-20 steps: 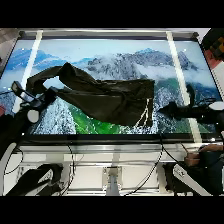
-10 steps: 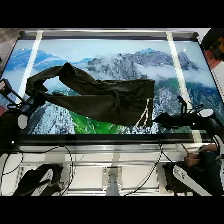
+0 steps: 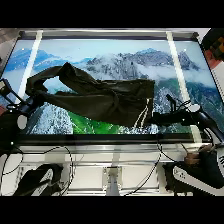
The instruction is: Fold the clothes and pants, and hang the long-sleeved shirts on hangers.
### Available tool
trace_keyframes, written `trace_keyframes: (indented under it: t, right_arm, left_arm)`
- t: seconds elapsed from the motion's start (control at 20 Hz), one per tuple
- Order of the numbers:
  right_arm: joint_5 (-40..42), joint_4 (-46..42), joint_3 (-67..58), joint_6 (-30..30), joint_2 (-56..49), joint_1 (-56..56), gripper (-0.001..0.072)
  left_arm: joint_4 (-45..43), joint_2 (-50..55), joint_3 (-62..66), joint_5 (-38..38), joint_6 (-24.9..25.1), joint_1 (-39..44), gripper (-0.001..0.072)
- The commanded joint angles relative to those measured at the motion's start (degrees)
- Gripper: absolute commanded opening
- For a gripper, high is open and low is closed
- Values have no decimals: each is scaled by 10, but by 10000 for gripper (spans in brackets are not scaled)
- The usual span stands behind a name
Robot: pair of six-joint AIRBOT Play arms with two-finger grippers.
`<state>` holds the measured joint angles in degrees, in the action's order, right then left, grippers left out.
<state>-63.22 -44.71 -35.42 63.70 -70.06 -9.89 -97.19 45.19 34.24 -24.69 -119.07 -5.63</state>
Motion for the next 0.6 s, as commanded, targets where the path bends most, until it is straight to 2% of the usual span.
trace_keyframes:
  t: [0.0, 0.1, 0.2, 0.3, 0.45, 0.55]
  right_arm:
    - [-9, -19, -22, 31, -5, 5, 22]
    - [-26, -63, -52, 76, 16, -28, 21]
    - [-54, -104, -110, 101, 34, -83, 20]
    - [-108, -151, -183, 105, 35, -145, 21]
    - [-152, -201, -239, 105, 33, -225, 21]
    - [-151, -208, -242, 105, 31, -262, 21]
  left_arm:
    - [-90, -1, 2, -6, 2, -7, 4]
    - [-110, -1, 19, -45, 2, -39, 4]
    - [-110, -1, 33, -55, 53, -84, 4]
    - [-110, -1, 40, -64, 97, -124, 4]
    - [-110, -1, 40, -73, 123, -168, 4]
    - [-110, -1, 40, -79, 130, -181, 4]
